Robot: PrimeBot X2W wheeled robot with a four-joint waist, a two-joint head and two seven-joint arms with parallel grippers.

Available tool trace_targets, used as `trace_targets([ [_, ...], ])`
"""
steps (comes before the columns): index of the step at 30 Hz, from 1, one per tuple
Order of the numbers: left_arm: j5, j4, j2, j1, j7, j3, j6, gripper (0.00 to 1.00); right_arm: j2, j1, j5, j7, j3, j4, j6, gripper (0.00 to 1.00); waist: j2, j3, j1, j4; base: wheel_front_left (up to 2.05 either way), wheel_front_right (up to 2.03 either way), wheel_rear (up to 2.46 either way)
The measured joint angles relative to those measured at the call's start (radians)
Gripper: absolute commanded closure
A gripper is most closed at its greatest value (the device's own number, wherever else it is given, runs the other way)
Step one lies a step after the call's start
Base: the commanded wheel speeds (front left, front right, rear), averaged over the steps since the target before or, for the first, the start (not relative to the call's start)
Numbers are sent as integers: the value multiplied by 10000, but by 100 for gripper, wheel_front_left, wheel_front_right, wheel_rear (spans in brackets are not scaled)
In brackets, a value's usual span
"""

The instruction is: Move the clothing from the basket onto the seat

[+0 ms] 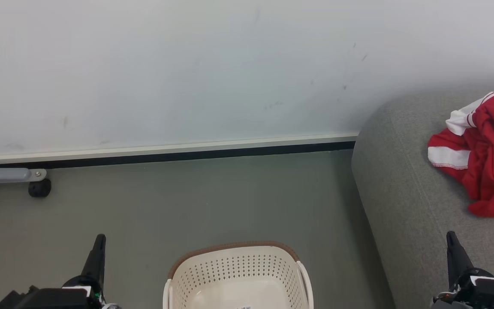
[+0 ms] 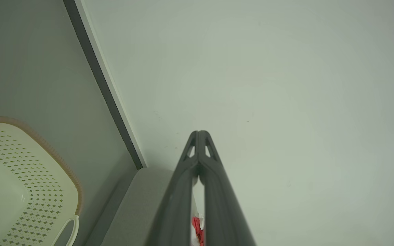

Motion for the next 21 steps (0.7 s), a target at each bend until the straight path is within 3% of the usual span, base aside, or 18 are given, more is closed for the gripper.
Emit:
trace_targets([
  [21, 0, 0, 0, 0, 0, 0, -2, 100, 0, 0, 0, 0, 0, -4, 0, 100, 0, 0, 0, 0, 0, 0, 0],
])
